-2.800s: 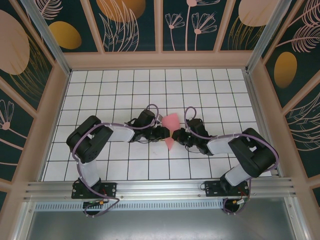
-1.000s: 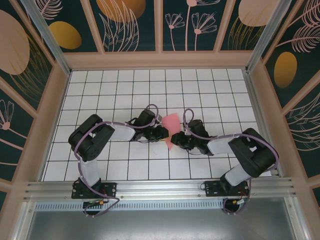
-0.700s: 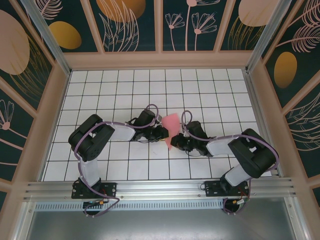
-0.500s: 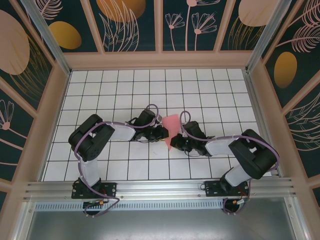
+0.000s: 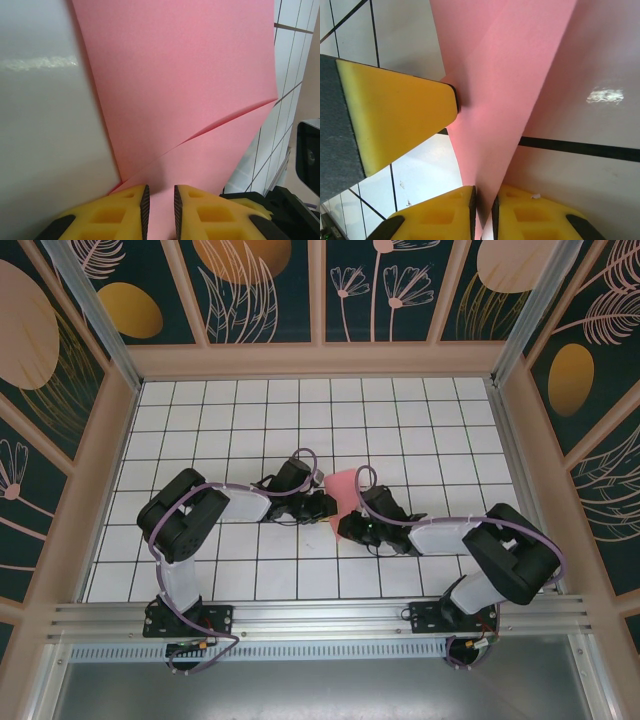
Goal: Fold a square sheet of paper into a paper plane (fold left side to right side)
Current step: Fold the wing for the fifth time at the center of the table.
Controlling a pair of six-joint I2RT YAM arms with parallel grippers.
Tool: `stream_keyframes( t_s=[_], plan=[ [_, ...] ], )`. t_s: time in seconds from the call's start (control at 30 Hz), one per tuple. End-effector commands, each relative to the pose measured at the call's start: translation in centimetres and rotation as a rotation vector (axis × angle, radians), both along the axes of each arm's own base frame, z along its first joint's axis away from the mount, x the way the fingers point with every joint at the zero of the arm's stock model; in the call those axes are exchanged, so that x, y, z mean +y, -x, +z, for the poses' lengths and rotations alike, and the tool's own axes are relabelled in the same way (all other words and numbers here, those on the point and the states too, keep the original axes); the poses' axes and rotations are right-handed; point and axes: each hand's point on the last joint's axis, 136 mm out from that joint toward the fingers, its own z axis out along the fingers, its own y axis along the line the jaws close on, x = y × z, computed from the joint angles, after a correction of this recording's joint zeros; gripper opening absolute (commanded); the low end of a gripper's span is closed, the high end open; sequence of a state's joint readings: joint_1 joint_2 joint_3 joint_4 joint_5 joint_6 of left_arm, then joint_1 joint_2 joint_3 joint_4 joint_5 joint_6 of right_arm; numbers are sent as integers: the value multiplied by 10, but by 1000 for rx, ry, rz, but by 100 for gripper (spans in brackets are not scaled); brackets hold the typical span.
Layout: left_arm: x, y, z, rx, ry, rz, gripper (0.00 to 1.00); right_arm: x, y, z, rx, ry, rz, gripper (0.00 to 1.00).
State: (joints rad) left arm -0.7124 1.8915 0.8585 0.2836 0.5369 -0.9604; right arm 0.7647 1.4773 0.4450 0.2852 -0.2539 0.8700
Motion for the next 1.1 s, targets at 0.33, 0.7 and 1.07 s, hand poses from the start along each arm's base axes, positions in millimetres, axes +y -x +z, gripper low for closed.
stream_keyframes(
  t_s=[0.33,0.7,1.07],
  plan=[
    [8,-5,-31,-2,-101,35,24,2,7,0,-4,75,36,10],
    [7,-6,-30,-4,-100,32,23,-29,-35,56,-130,-140,8,49],
    [6,-6,-26,-15,-89,30,23,-76,-79,38,-85,-134,-130,32]
  ],
)
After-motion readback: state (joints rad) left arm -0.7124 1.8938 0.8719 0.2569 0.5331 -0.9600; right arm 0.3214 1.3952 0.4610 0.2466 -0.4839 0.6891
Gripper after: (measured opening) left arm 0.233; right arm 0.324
